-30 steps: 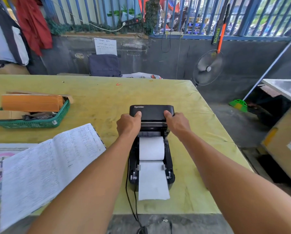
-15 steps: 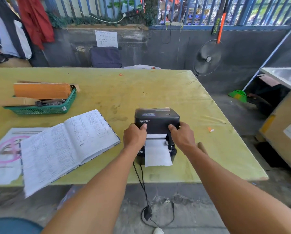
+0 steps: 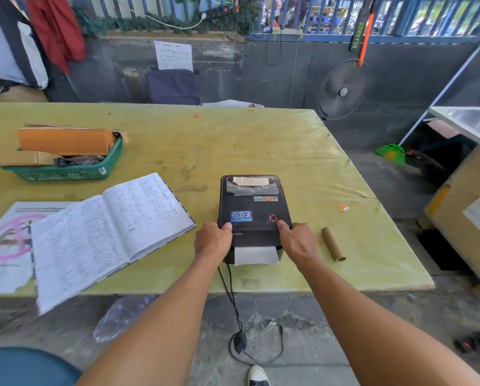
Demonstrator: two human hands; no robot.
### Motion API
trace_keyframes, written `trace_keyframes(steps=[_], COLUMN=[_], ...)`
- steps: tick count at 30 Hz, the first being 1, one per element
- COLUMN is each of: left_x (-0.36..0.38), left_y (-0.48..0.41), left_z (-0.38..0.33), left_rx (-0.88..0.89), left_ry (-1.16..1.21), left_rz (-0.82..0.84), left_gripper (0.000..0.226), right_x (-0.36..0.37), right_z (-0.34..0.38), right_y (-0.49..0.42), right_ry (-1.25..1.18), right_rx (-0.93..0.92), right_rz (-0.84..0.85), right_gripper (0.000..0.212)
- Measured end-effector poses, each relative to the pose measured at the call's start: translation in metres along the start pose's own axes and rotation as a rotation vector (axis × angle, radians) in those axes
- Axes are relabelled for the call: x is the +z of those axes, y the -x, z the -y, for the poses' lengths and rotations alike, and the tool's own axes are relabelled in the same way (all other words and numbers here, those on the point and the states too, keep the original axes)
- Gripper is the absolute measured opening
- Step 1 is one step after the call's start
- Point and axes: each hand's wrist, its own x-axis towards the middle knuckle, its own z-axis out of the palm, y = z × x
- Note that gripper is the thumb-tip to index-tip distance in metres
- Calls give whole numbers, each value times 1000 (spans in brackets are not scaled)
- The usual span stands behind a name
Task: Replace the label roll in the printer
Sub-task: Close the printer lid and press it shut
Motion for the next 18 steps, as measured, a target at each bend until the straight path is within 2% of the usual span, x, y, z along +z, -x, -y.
trace_keyframes(steps=[18], left_x=[1], left_y=[7], left_z=[12], left_rx=[16], left_ry=[125], left_rz=[-19], left_gripper=[47], right_x=[0], right_z=[-21], right_y=[0], right_ry=[-146], right_rx=[18], right_rz=[53], right_gripper=[46])
